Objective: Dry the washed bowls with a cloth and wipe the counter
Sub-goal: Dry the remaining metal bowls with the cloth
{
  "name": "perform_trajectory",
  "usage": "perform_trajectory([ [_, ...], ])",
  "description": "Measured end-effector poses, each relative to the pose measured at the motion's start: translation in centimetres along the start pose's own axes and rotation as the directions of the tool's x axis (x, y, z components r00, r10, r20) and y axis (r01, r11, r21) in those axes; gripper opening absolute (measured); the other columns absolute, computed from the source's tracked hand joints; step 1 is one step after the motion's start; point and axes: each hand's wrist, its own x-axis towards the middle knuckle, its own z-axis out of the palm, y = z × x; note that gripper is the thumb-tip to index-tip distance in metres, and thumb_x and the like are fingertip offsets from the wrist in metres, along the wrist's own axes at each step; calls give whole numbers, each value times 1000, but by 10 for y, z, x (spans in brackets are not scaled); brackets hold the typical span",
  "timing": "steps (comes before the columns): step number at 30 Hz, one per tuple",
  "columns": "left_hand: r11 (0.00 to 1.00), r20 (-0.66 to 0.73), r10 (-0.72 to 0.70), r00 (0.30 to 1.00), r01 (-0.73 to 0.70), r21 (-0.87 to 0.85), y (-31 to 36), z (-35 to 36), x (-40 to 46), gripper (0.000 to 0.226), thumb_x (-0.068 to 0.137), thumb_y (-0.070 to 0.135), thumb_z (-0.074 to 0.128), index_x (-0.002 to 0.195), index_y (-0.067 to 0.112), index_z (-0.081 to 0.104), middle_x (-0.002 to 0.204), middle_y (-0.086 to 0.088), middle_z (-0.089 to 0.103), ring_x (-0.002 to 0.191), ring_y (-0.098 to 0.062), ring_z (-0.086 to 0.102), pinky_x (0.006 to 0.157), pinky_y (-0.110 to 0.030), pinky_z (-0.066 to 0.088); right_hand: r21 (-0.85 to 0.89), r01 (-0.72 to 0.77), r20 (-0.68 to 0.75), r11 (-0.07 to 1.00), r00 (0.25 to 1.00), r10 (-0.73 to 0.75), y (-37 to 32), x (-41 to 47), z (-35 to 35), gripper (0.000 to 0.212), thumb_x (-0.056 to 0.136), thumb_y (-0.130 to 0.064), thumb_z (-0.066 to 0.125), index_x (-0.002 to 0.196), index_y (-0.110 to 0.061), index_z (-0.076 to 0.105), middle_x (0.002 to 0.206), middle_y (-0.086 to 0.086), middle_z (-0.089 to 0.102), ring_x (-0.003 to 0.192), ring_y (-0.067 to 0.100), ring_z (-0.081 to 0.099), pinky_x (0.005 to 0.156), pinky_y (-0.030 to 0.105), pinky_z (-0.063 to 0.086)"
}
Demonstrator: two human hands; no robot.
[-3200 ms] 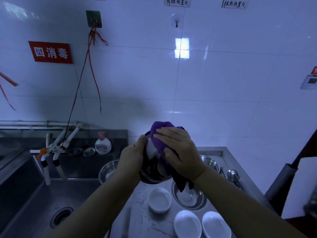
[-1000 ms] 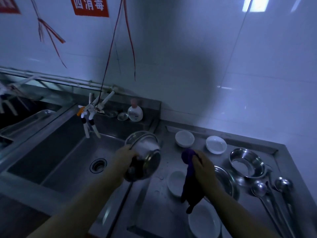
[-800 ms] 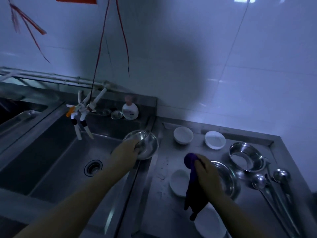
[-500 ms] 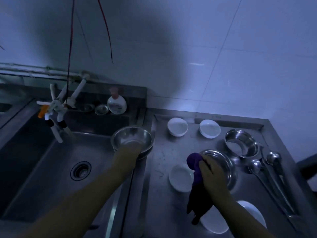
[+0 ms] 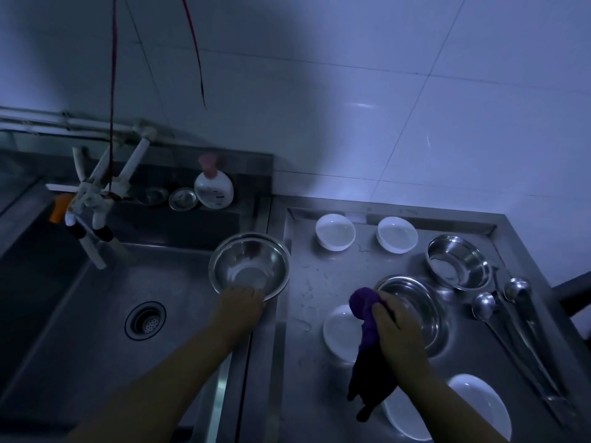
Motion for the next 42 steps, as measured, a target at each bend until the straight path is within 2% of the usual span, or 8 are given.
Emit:
perform_trajectory([
  [7, 1000, 24, -26, 999, 25, 13, -2, 5, -1, 35, 39, 29, 94, 53, 14, 65, 48, -1, 59, 42, -19, 58, 44, -20, 46, 12, -15, 38, 1000, 999, 15, 1, 5, 8, 22, 95, -5, 49, 101, -20, 64, 90, 2, 66, 83, 19, 61, 75, 31, 48],
  [13, 996, 5, -73, 997, 73, -59, 8, -2, 1, 28, 77, 29, 49, 72, 8, 67, 66, -7, 64, 62, -25, 63, 61, -30, 51, 44, -62, -7, 997, 998, 62, 8, 5, -6, 21, 95, -6, 48, 106, -15, 64, 93, 0, 65, 85, 16, 59, 74, 25, 45],
  [19, 984, -94, 73, 993, -87, -155, 87, -24, 33, 26, 63, 17, 80, 85, 8, 69, 74, -7, 69, 65, -26, 66, 59, -31, 55, 31, -69, -115, 997, 991, 72, 19, 2, -58, 31, 95, -7, 49, 87, -35, 59, 86, -12, 61, 79, -7, 57, 66, 5, 40],
  [25, 942, -83, 163, 983, -180, -284, 197, -21, 81, 21, 72, 12, 70, 93, 9, 68, 84, -10, 68, 76, -31, 64, 65, -36, 53, 87, -149, -192, 985, 968, 163, 56, 18, -139, 24, 96, -8, 47, 92, -24, 63, 83, 9, 62, 73, 21, 55, 68, 33, 43],
  [30, 859, 30, 64, 998, -39, -510, 290, 18, 142, 29, 86, 23, 53, 114, 18, 61, 118, -1, 62, 109, -21, 53, 92, -30, 38, 104, -169, -259, 980, 947, 191, 94, 43, -205, 20, 96, -11, 48, 96, -23, 64, 84, 8, 62, 72, 21, 57, 69, 37, 46],
  [34, 828, 229, -23, 973, 147, -541, 345, 50, 195, 21, 90, 23, 50, 101, 13, 65, 105, -8, 67, 101, -26, 60, 84, -32, 40, 115, -182, -256, 977, 944, 206, 124, 67, -250, 19, 95, -10, 49, 97, -24, 62, 88, -2, 61, 83, 19, 57, 80, 36, 44],
  [38, 544, 484, -243, 841, 531, -649, 378, 83, 243, 32, 91, 29, 52, 82, 1, 65, 89, -22, 66, 92, -34, 64, 71, -30, 43, 94, -162, -244, 982, 953, 180, 149, 86, -287, 28, 92, -5, 51, 95, -31, 62, 92, -8, 65, 84, 0, 59, 73, 14, 43],
  [42, -192, 707, -359, 609, 694, -694, 399, 107, 273, 33, 88, 22, 62, 95, -10, 60, 85, -32, 60, 58, -29, 59, 49, -32, 50, 112, -136, -270, 984, 949, 162, 171, 99, -308, 31, 90, 1, 54, 97, -28, 65, 95, -12, 66, 85, -9, 58, 71, 3, 40],
])
